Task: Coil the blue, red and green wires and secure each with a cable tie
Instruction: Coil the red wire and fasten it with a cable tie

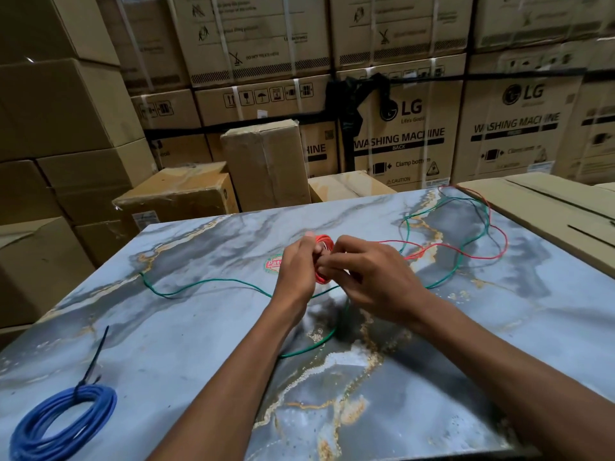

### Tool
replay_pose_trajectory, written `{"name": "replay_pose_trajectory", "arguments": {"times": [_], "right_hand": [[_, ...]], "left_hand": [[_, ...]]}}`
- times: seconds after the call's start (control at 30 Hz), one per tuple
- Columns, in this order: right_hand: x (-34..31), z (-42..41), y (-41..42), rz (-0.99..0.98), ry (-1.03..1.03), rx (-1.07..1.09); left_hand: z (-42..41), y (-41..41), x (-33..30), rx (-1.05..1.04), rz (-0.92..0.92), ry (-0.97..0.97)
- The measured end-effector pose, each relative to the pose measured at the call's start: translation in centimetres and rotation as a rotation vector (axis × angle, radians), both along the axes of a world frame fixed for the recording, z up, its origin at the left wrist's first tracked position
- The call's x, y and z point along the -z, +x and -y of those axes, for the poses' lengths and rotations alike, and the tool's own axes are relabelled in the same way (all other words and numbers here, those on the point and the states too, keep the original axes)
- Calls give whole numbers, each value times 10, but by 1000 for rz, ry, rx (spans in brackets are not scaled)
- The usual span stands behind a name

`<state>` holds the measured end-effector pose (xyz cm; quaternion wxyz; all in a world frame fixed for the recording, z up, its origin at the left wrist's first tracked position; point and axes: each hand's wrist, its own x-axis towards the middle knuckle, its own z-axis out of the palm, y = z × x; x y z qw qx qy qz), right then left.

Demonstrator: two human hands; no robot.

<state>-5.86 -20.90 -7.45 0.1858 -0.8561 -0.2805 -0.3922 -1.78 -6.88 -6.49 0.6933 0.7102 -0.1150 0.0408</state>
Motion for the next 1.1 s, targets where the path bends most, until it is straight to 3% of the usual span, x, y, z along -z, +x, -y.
{"name": "replay_pose_trajectory", "arguments": {"times": [0.27,0.47,0.7,0.87,1.1], "right_hand": [[-13,23,4,-25,278,53],[-13,25,7,-171,472,37],[-16,23,6,-361,700,-109],[-13,22,8,-684,577,-252],[-11,25,11,-756,591,-320]], "left_hand": [[6,-7,5,256,-86,18],[4,-7,2,365,-179,-116],[-8,-2,-9,390,-199,-104],[-9,-3,-9,413,-297,-230],[-10,-2,-9,369,-364,-423]]}}
